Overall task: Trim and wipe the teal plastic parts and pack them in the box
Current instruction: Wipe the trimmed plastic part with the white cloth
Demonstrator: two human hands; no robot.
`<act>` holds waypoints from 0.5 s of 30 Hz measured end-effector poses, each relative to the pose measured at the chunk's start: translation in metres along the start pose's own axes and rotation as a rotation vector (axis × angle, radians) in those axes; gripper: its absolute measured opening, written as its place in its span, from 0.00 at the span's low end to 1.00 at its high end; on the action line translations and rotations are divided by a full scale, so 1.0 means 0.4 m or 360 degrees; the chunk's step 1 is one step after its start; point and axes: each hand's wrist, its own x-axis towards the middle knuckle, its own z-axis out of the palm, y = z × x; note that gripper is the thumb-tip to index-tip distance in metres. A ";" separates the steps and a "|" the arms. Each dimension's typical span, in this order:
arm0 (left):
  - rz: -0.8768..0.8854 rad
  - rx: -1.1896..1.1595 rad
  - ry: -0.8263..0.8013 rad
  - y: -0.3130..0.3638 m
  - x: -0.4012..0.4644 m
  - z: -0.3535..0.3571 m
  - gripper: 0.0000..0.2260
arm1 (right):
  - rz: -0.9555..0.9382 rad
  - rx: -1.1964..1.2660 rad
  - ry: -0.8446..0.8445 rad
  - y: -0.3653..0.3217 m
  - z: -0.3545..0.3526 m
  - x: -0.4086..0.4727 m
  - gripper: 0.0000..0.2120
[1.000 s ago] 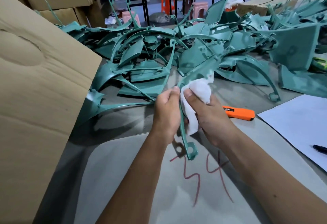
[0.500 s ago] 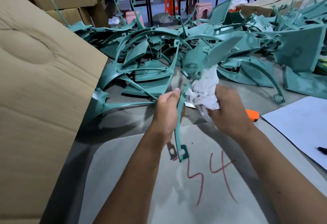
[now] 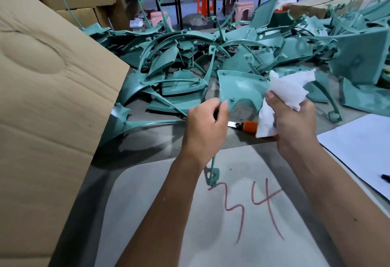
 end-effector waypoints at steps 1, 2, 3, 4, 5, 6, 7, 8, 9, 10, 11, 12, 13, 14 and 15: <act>0.0032 0.0003 -0.0014 0.004 -0.001 0.001 0.22 | -0.0005 -0.0021 0.0030 0.001 -0.003 0.002 0.06; 0.0053 0.0004 -0.0019 0.008 -0.001 0.001 0.22 | -0.0012 -0.0044 0.0052 0.001 -0.004 0.002 0.07; 0.0061 0.0009 -0.0017 0.009 -0.001 0.000 0.22 | -0.0027 -0.0054 0.0064 0.002 -0.005 0.003 0.07; 0.0059 0.0013 -0.0017 0.008 -0.001 -0.002 0.22 | -0.0032 -0.0031 0.0093 0.005 -0.006 0.006 0.06; 0.0057 0.0005 -0.0019 0.004 -0.001 -0.004 0.22 | -0.0009 0.0040 0.0148 0.003 -0.004 0.007 0.06; 0.0055 -0.0020 -0.0028 0.000 0.000 -0.006 0.22 | 0.0033 0.0126 0.0211 0.001 -0.003 0.010 0.07; 0.0048 -0.0054 -0.0042 -0.004 -0.001 -0.008 0.21 | 0.0067 0.0180 0.0255 0.001 -0.004 0.016 0.07; 0.0036 -0.0083 -0.0059 -0.006 -0.001 -0.011 0.21 | 0.0087 0.0198 0.0282 0.005 -0.004 0.022 0.06; 0.0025 -0.0102 -0.0078 -0.007 -0.001 -0.011 0.20 | 0.0112 0.0200 0.0301 0.005 -0.003 0.024 0.05; 0.0022 -0.0114 -0.0095 -0.009 0.000 -0.011 0.20 | 0.0149 0.0212 0.0319 0.009 -0.003 0.026 0.04; 0.0027 -0.0127 -0.0110 -0.011 0.000 -0.011 0.20 | 0.0208 0.0237 0.0333 0.010 -0.004 0.027 0.02; 0.0037 -0.0143 -0.0131 -0.012 0.000 -0.012 0.20 | 0.0278 0.0251 0.0315 0.014 -0.005 0.029 0.04; 0.0054 -0.0163 -0.0160 -0.013 0.000 -0.015 0.20 | 0.0359 0.0248 0.0262 0.012 -0.007 0.028 0.07; 0.0077 -0.0184 -0.0191 -0.015 0.001 -0.020 0.20 | 0.0427 0.0251 0.0189 0.012 -0.010 0.029 0.10; 0.0097 -0.0205 -0.0225 -0.018 0.003 -0.027 0.20 | 0.0467 0.0264 0.0136 0.009 -0.012 0.029 0.11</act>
